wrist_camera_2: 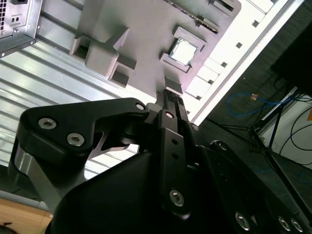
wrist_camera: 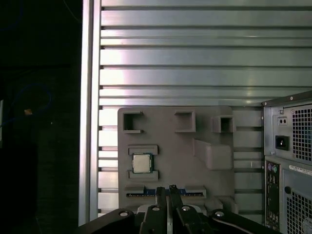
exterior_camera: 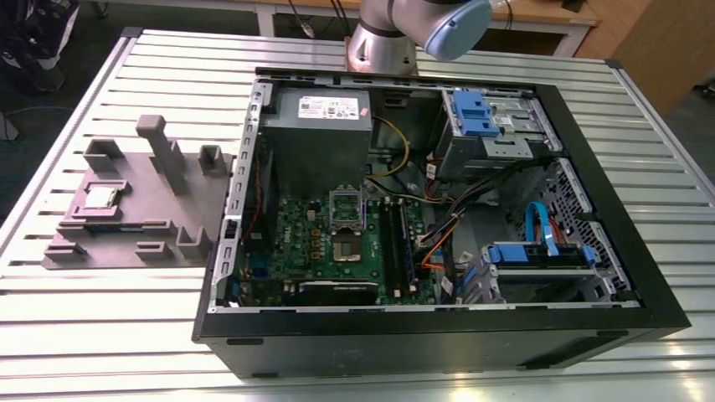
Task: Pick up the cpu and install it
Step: 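Pick up the cpu and move it towards the insertion slot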
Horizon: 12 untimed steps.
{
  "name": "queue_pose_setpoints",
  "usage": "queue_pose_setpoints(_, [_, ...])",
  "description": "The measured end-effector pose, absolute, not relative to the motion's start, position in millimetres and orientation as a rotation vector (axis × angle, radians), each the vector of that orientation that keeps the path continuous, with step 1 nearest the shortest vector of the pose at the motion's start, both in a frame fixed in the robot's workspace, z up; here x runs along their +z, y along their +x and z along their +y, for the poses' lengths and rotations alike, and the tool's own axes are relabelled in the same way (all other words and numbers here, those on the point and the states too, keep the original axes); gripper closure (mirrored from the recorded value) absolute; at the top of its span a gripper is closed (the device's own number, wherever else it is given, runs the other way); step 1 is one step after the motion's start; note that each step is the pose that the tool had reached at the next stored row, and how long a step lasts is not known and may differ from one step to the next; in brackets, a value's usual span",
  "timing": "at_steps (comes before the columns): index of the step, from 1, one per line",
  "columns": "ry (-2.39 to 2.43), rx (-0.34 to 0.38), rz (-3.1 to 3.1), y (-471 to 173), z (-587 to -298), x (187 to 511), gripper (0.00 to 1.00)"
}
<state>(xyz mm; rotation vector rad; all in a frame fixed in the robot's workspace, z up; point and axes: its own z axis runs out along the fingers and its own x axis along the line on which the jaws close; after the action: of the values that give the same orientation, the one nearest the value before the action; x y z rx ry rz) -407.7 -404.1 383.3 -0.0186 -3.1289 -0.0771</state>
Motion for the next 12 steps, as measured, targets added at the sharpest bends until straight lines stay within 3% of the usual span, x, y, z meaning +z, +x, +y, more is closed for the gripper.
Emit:
queue_pose_setpoints(6, [0.019,-0.077,-3.128,-410.5,-404.1,382.5,0.82])
queue_pose_setpoints(7, [0.018,-0.077,-3.128,-412.6,-404.1,382.2,0.75])
queue_pose_setpoints(12, [0.019,-0.077,-3.128,-417.8,-404.1,378.2,0.75])
